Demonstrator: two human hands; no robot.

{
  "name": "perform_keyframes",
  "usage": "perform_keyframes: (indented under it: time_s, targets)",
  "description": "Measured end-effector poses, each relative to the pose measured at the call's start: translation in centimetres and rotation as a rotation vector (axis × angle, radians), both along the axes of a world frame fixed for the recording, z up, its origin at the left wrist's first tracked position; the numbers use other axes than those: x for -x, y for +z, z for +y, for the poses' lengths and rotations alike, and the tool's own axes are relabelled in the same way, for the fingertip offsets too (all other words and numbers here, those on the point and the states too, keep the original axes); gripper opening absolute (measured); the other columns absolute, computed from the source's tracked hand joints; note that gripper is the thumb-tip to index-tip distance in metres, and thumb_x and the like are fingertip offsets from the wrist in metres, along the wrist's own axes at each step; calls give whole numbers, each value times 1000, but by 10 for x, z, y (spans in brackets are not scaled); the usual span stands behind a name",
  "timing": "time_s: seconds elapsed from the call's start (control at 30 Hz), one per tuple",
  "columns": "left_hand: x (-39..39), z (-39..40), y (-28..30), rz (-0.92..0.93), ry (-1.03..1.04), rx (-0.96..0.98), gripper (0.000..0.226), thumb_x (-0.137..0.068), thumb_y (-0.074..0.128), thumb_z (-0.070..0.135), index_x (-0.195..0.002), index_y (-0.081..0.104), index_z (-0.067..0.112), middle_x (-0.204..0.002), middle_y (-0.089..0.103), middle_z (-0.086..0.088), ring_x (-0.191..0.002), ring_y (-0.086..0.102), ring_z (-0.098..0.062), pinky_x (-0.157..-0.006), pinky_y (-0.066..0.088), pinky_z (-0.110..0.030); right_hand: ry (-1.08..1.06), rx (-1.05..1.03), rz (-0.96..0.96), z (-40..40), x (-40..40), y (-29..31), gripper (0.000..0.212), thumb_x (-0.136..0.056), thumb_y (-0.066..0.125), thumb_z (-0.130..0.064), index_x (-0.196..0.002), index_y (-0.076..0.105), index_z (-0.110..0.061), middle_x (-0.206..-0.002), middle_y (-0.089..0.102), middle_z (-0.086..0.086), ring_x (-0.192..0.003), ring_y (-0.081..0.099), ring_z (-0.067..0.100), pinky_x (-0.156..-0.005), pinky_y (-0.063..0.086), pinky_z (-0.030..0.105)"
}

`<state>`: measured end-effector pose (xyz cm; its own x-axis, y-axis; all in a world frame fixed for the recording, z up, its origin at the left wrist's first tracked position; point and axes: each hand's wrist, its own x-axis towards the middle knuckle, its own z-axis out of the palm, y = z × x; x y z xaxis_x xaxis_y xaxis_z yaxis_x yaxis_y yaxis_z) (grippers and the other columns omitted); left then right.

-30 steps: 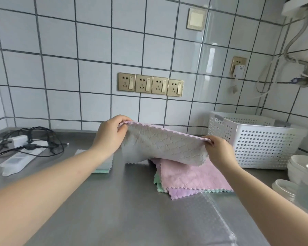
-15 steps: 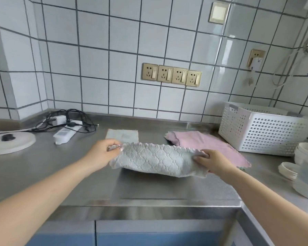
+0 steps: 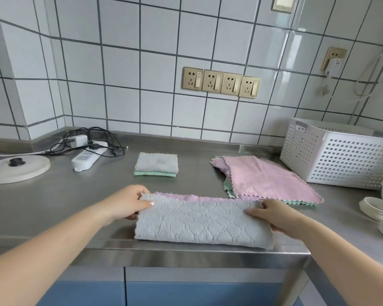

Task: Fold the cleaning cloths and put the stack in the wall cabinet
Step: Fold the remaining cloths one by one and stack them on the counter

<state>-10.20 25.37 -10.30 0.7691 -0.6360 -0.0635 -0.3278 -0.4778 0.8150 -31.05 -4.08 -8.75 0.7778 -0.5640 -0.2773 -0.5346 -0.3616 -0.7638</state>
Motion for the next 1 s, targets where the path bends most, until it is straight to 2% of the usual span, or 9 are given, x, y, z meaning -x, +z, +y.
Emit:
perform_keyframes:
  time_s: [0.1,0.3,0.47,0.57,0.67,0.73,0.8,0.9,1.0]
  targets:
    - [-9,-14,-2,-113,35,16,16,-88,61,15,-104,56,14,-72,54,-1,-57,46,-10,-51,35,-19,-15,193,-16,-4,-15,-3,40,-86,66,-35,-68,36,-16,-60,39,-2,-51,37,11,-40,31,16]
    - [-27,-35,-12,-200,102,18,24,-85,64,9,-108,57,7,-63,45,4,-51,40,-11,-45,30,-17,-38,365,40,-13,-34,-10,40,-85,65,-40,-69,40,-13,-64,48,1,-56,48,16,-50,42,25]
    - [-42,-43,-21,-202,116,-47,31,-82,68,11,-110,57,4,-86,60,-7,-72,52,-18,-59,36,-23,-45,412,63,-22,-46,-18,37,-85,65,-40,-70,44,-13,-66,51,1,-58,48,16,-54,41,26]
    - [-41,-43,-18,-264,104,-133,32,-83,67,14,-112,56,6,-95,59,-7,-79,53,-17,-60,37,-19,-54,512,108,-24,-48,-19,23,-88,60,-38,-91,55,-16,-88,62,2,-69,55,17,-57,42,26]
    - [-33,-45,-6,-554,141,-160,35,-87,62,24,-120,56,13,-123,51,-7,-103,55,-23,-87,42,-27,-97,770,53,-21,-46,-11,33,-91,54,-36,-119,54,-19,-120,59,4,-90,62,23,-73,51,32]
    - [-17,-53,1,-696,72,-112,33,-91,56,24,-121,58,13,-125,54,-6,-111,53,-25,-96,38,-30,-68,838,-64,-7,-52,-4,34,-94,50,-33,-125,53,-20,-132,52,5,-98,62,24,-82,51,35]
    - [6,-69,-1,-738,-99,-166,28,-94,48,21,-116,61,10,-121,59,-6,-116,52,-25,-95,38,-29,58,824,-99,17,-65,-2,37,-96,45,-30,-130,51,-21,-140,45,4,-111,57,25,-93,47,37]
    - [33,-94,-21,-748,-251,-358,28,-95,38,21,-110,58,8,-120,57,-7,-117,50,-25,-93,40,-32,272,886,53,58,-89,-19,43,-97,38,-29,-139,40,-21,-152,29,3,-138,31,23,-113,26,43]
    - [43,-102,-41,-751,-265,-457,45,-97,30,27,-140,36,15,-151,32,-3,-141,26,-21,-113,25,-38,305,830,130,77,-97,-45,44,-97,30,-28,-141,33,-26,-154,23,1,-145,15,18,-114,13,52]
